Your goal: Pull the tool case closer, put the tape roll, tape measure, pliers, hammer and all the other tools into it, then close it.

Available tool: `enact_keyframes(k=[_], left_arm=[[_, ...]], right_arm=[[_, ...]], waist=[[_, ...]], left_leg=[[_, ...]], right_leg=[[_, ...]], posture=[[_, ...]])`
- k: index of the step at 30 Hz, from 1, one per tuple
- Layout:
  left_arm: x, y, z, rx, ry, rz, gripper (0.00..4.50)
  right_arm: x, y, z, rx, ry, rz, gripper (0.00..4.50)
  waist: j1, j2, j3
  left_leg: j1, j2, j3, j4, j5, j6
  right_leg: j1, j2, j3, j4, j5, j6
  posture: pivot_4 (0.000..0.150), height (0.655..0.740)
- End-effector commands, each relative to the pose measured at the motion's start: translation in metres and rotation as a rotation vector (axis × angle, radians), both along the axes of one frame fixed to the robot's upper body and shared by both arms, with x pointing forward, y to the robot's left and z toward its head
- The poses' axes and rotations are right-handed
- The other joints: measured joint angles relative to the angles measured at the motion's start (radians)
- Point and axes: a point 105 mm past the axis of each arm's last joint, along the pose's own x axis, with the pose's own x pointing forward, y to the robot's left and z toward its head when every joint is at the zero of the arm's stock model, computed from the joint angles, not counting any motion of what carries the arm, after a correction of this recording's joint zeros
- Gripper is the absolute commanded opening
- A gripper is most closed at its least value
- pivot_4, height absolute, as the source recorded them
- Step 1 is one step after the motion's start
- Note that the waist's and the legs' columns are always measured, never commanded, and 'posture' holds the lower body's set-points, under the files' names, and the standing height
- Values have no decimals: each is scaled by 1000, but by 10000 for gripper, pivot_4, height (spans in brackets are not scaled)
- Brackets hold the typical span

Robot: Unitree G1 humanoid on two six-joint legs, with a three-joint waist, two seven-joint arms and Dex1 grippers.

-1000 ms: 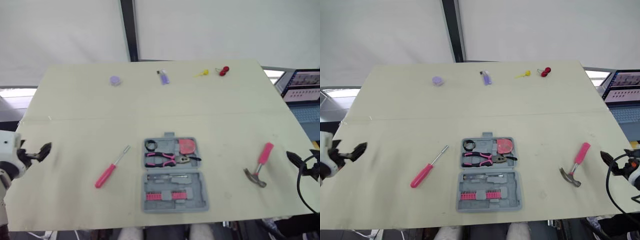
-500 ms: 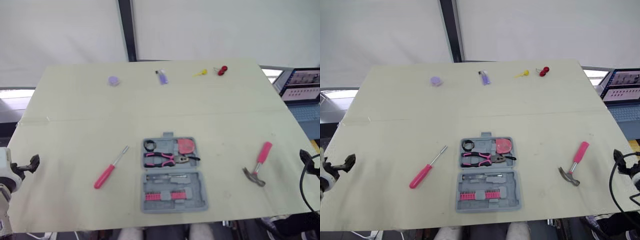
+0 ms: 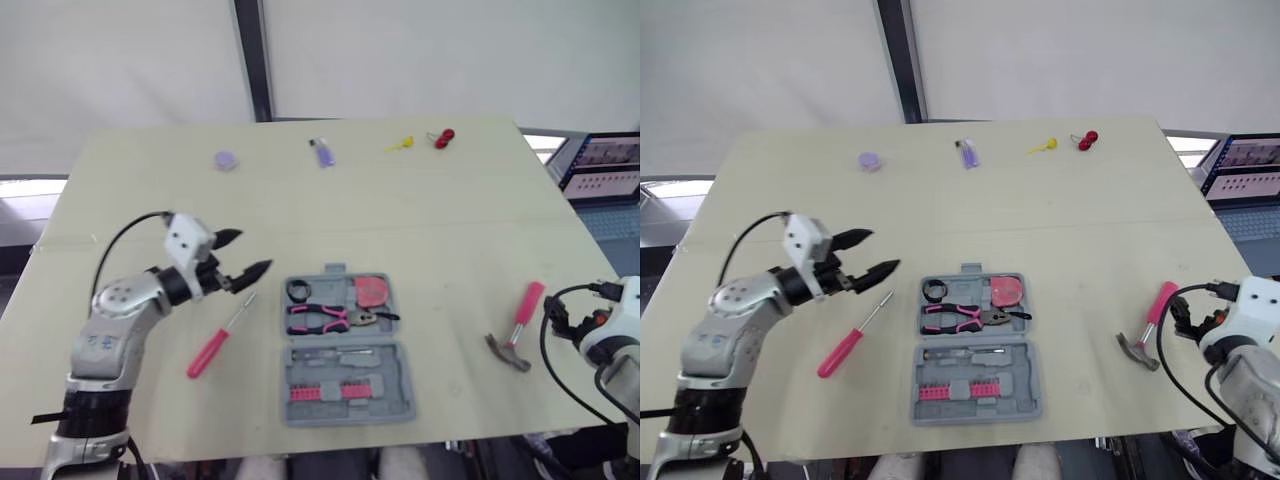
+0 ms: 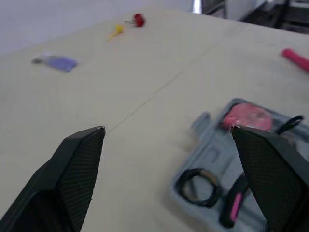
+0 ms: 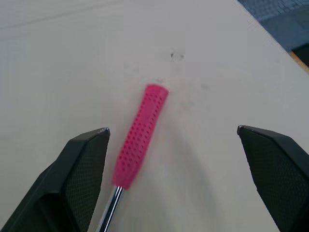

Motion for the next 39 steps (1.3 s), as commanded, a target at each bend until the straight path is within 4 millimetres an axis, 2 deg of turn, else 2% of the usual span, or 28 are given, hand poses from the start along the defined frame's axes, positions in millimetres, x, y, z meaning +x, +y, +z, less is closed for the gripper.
enact_keyframes(k=[1, 2, 5, 9, 16, 24, 39], left_arm=[[-35, -41, 1, 46, -60, -366, 44667], [-42, -49, -1, 65, -67, -441, 44667], [-47, -64, -5, 90, -86, -540, 45000], [-44, -87, -2, 87, -132, -597, 45000], [-45, -106, 0, 75, -168, -629, 45000], [-50, -108, -6, 83, -175, -644, 45000], [-52, -114, -6, 86, -188, -639, 45000]], right_arm=[[-8, 4, 11, -8, -10, -82, 45000], [-9, 7, 7, 9, -1, -91, 45000], [-10, 14, 1, 39, 14, -93, 36373], [-10, 16, -2, 63, 20, -114, 16438], [-5, 25, -8, 110, 36, -132, 16438], [-5, 39, -18, 146, 82, -121, 16438], [1, 51, -41, 215, 137, -126, 16438]], waist=[[-2, 2, -1], [-1, 2, -1], [3, 2, -1], [8, 2, -1], [2, 3, -1], [5, 3, -1], [4, 4, -1]], left_leg=[[0, 0, 1, 0, 0, 0], [0, 0, 2, 0, 0, 0], [0, 0, 2, 1, 0, 0], [0, 0, 2, 2, 0, 1], [0, 0, 2, 1, 0, 1], [0, 0, 2, 2, 0, 1], [0, 0, 2, 1, 0, 1]], right_leg=[[0, 0, 1, 0, 0, 0], [0, 0, 1, 0, 0, 0], [0, 0, 2, 0, 0, 0], [0, 0, 2, 0, 0, 0], [-1, 0, 2, 0, 0, 0], [-1, 0, 3, 0, 0, 0], [-1, 0, 3, 0, 0, 0]], posture=[[1500, 7400], [1500, 7400], [1500, 7400], [1500, 7400], [1500, 7400], [1500, 7400], [1500, 7400]])
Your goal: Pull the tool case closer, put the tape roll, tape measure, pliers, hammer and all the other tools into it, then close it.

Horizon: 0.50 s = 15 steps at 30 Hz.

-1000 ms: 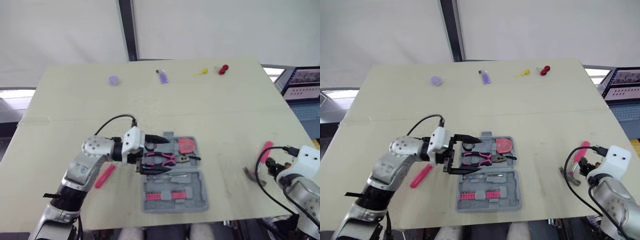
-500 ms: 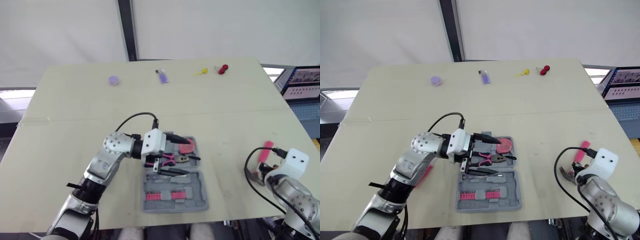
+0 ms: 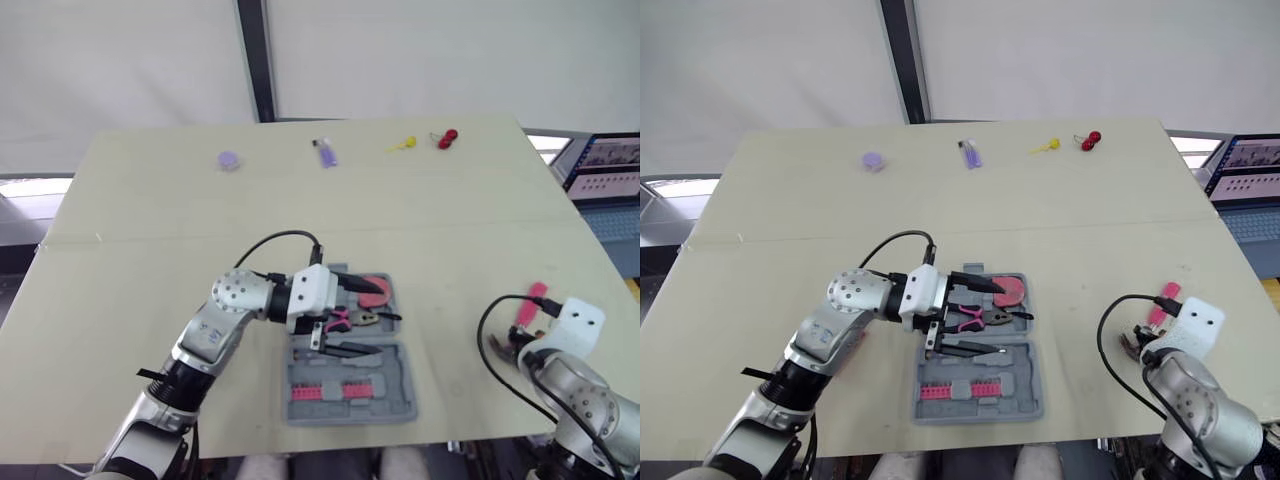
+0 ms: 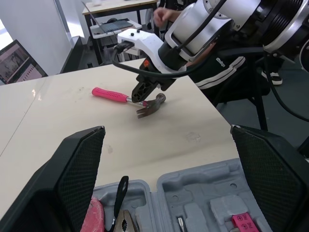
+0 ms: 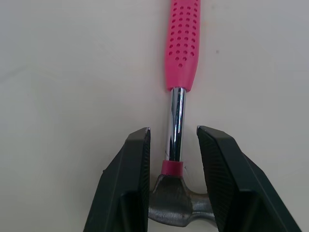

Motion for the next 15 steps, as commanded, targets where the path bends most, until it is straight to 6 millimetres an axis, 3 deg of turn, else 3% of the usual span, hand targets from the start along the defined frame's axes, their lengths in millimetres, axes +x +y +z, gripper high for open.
enact_keyframes(k=[1, 15], left_arm=[[-3, -4, 7, -21, -40, -14, 45000], [-2, -10, 10, -21, -56, -10, 45000]], right_arm=[[2, 2, 1, 6, -17, -7, 16438], [1, -9, -20, 91, 31, -105, 16438]], waist=[[-1, 0, 0], [-1, 0, 0]], left_leg=[[0, 0, 0, 0, 0, 0], [1, 0, 0, 0, 0, 0]], right_leg=[[0, 0, 0, 0, 0, 0], [1, 0, 0, 0, 0, 0]], posture=[[1500, 7400], [1500, 7400]])
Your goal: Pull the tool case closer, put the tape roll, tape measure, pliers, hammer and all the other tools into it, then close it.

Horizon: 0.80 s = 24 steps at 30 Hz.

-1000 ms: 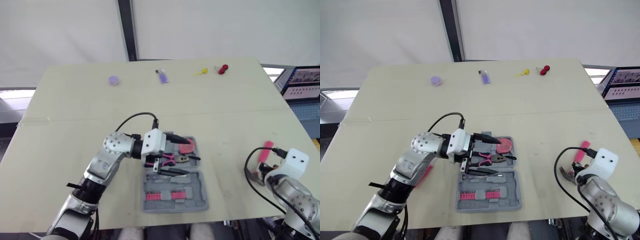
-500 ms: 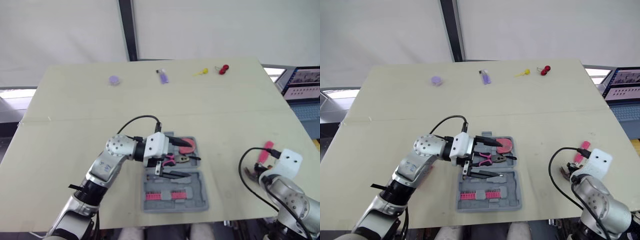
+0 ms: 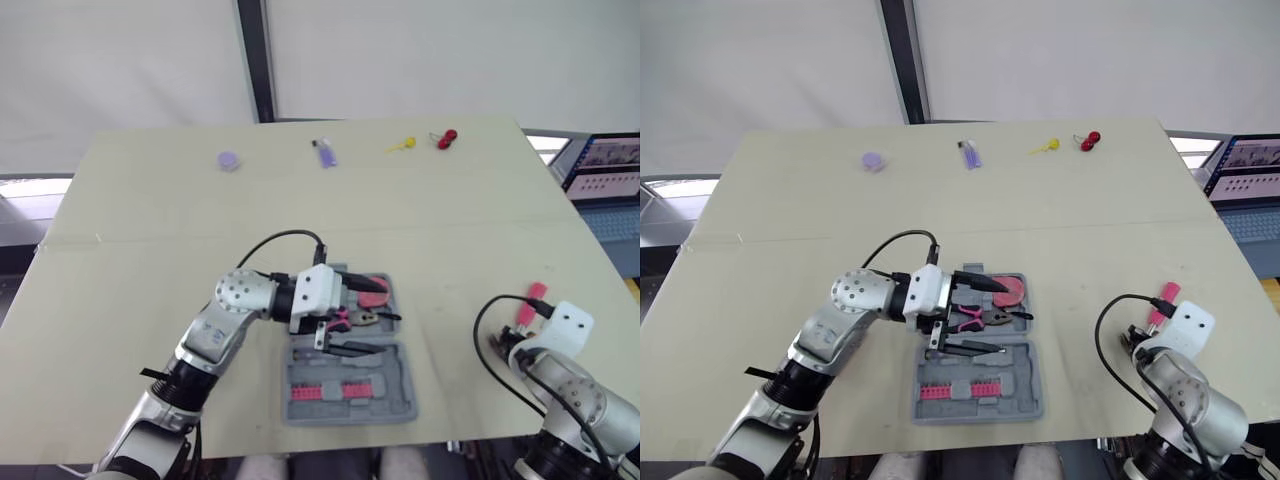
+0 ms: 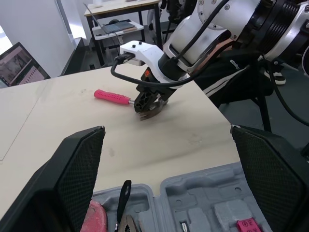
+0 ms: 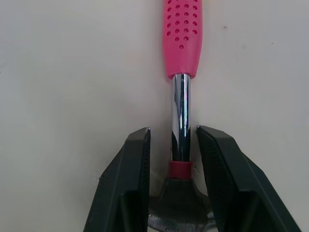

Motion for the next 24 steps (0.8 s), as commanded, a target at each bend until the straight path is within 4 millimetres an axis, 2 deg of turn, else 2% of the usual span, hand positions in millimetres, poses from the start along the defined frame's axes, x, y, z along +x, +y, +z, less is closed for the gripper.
enact_keyframes(k=[1, 24], left_arm=[[-3, -5, 9, -16, -44, -17, 45000], [-4, -7, 7, -16, -38, -13, 45000]], right_arm=[[-6, -5, -12, 25, 42, -44, 16438], [-13, 0, -12, 26, 85, 7, 16438]], waist=[[0, 0, 0], [1, -1, 0]], left_leg=[[0, 0, 0, 0, 0, 0], [0, 0, 0, -1, 0, 0]], right_leg=[[0, 0, 0, 0, 0, 0], [0, 0, 0, 0, 0, 0]], posture=[[1500, 7400], [1500, 7400]])
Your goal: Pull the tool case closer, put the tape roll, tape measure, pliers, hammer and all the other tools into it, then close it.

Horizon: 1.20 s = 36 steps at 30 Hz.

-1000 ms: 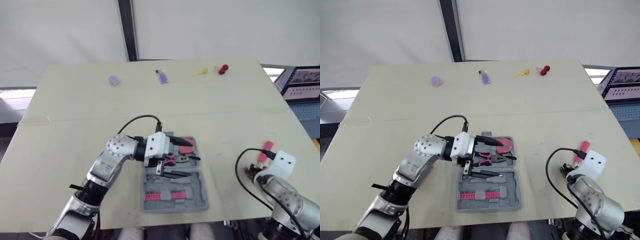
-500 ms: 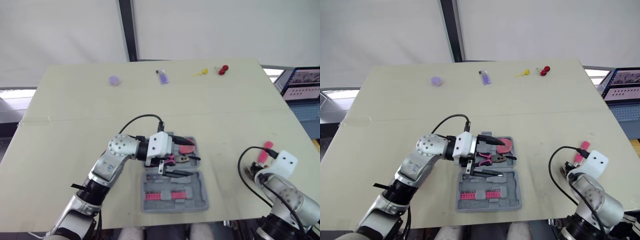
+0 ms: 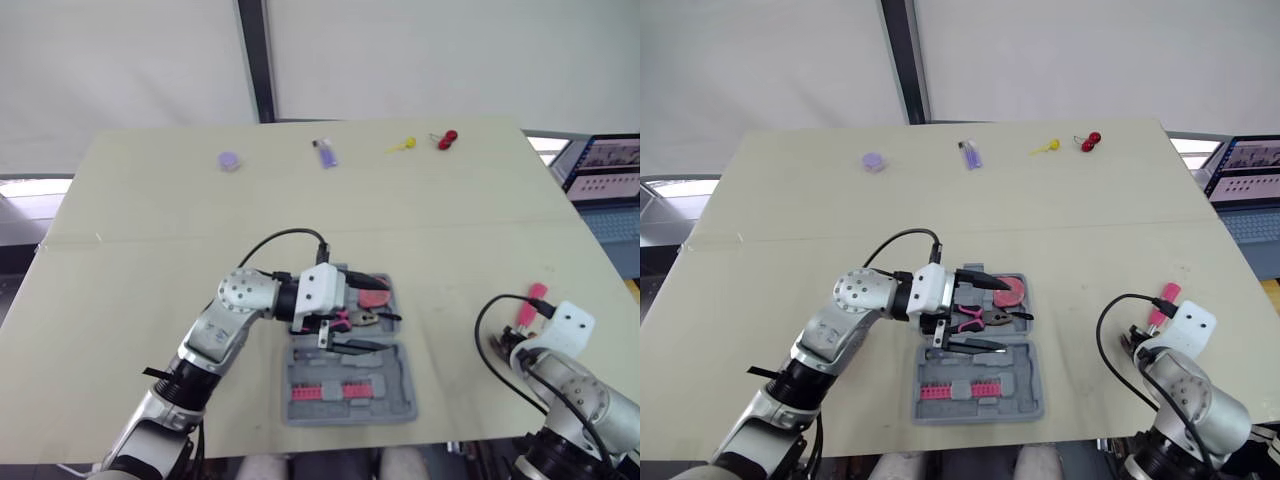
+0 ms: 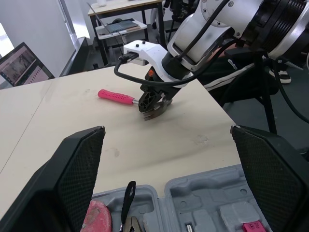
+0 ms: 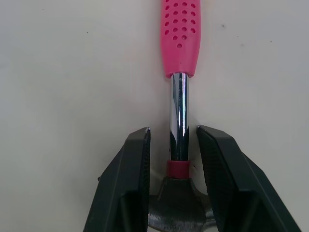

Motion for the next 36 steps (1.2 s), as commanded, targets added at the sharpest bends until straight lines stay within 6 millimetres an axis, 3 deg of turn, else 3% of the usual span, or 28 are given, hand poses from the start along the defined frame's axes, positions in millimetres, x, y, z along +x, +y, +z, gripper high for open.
enact_keyframes(k=[1, 3, 6, 8, 17, 21, 29, 32, 36], left_arm=[[-5, -5, 7, -19, -31, -24, 45000], [-5, -6, 7, -19, -30, -25, 45000], [-5, -6, 7, -19, -30, -25, 45000], [-4, -6, 7, -19, -29, -23, 45000], [-3, -5, 7, -22, -29, -19, 45000], [-1, -3, 7, -23, -29, -15, 45000], [9, 20, 8, -29, -61, 39, 45000], [12, 38, 12, -75, -45, 107, 45000], [1, 63, 5, -72, -17, 154, 45000]], right_arm=[[-11, 0, -12, 21, 59, -7, 16438], [-12, 0, -13, 20, 63, -8, 16438], [-13, -1, -13, 17, 65, -14, 8473], [-13, -1, -13, 17, 64, -16, 207], [-10, -1, -7, -12, 45, 13, 207], [-2, 1, 9, -79, 3, 100, 207], [17, 33, 69, -269, -56, 663, 207], [21, 50, 91, -326, -44, 910, 207], [24, 70, 112, -389, -29, 1144, 207]], waist=[[0, 0, 0], [0, 0, 0], [0, 0, 0], [-1, 0, 0], [-1, 0, 0], [-1, 0, 0], [-3, 5, 2], [-5, 5, 2], [-9, 4, 3]], left_leg=[[0, 0, 0, 0, 0, 0], [0, 0, 0, 0, 0, 0], [0, 0, 0, 0, 0, 0], [0, 0, 0, 0, 0, 0], [0, 0, 0, 0, 0, 0], [0, 0, 0, 0, 0, 0], [-2, 0, 1, -1, 0, 0], [-3, 0, 0, 0, 0, 0], [-3, 0, 0, 0, 0, 1]], right_leg=[[0, 0, 0, 0, 0, 0], [0, 0, 0, 0, 0, 0], [0, 0, 0, 0, 0, 0], [0, 0, 0, 0, 0, 0], [0, 0, 0, 0, 0, 0], [0, 0, 0, 0, 0, 0], [-2, 0, 1, -1, 0, 0], [-2, 0, 0, -1, 0, 0], [-2, 0, -1, -2, 0, 0]], posture=[[1500, 7400], [1500, 7400], [1500, 7400], [1500, 7400], [1500, 7400], [1500, 7400], [1500, 7400], [1500, 7400], [1500, 7400]])
